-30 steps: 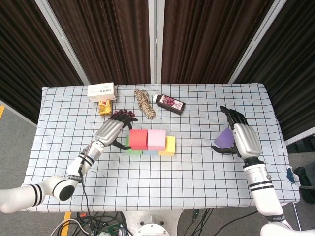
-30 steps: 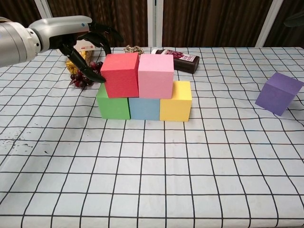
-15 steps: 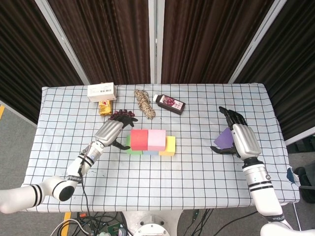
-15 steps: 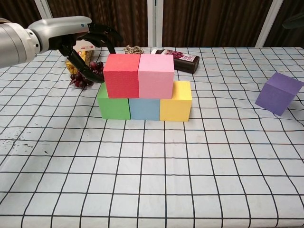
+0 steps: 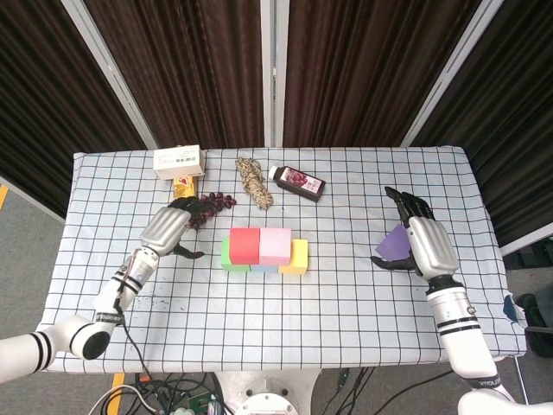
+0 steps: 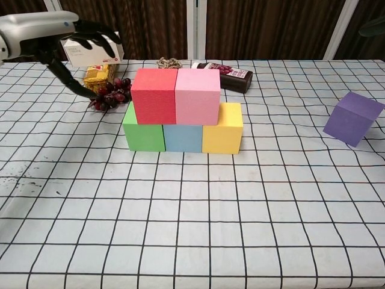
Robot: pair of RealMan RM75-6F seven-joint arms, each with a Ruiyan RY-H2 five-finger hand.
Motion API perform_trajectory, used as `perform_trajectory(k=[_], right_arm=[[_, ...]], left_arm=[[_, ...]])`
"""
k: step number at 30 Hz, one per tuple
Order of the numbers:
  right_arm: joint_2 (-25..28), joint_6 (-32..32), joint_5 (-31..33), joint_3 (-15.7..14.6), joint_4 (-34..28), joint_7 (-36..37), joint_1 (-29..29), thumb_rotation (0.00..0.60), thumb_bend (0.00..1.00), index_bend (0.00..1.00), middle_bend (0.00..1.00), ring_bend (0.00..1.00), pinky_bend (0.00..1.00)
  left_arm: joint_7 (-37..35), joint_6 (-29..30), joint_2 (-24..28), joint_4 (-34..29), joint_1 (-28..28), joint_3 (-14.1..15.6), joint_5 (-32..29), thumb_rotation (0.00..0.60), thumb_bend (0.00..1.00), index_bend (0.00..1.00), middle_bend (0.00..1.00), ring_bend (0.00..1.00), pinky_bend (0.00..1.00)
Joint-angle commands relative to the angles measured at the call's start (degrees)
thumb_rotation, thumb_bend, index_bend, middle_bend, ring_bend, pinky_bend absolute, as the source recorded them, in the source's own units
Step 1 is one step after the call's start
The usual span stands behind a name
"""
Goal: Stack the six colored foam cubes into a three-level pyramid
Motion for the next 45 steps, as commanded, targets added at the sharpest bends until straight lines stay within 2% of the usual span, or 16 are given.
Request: perform_trajectory(k=[1,9,18,27,45], right_arm=[[-1.17,-0.86,2.26,-0.2,1.72,-1.47,1.15,0.6,0.0,0.0,0.1,0.01,0.0],[-4.72,-0.16,6.79,-0.06,4.91,-4.91,3.39,0.6,0.0,0.0,0.1,0.0,0.0],[-4.99,0.42,7.42,-0.39,6.14,-4.68,2.85,0.6,0.0,0.0,0.1,0.0,0.0],[-4.28,-0.94,6.59,-0.86,7.53,-2.36,1.75,0.6,0.0,0.0,0.1,0.0,0.0],[-3.83,-2.6,6.07,-1.07,8.95,-0.62,1.1,0.6,0.0,0.0,0.1,0.0,0.0]], left_arm=[[-0.4,1.34,-0.75,3.01,1.88,1.29,-0.63,0.6,0.02,0.14,0.19,0.11,0.14],[-3.41,2.87,-7.8,14.25,3.79,3.35,2.38,0.6,0.0,0.11,0.17,0.09,0.14],[-8.07,2.64,-15.55,21.09,3.93,3.03,4.3,0.6,0.0,0.1,0.16,0.09,0.13],[-8.16,2.94,-18.66,22.81,2.6,1.34,5.69,0.6,0.0,0.1,0.15,0.08,0.13],[-8.97,0.47,-20.85,21.48,1.05,-0.92,4.58,0.6,0.0,0.1,0.15,0.08,0.13]])
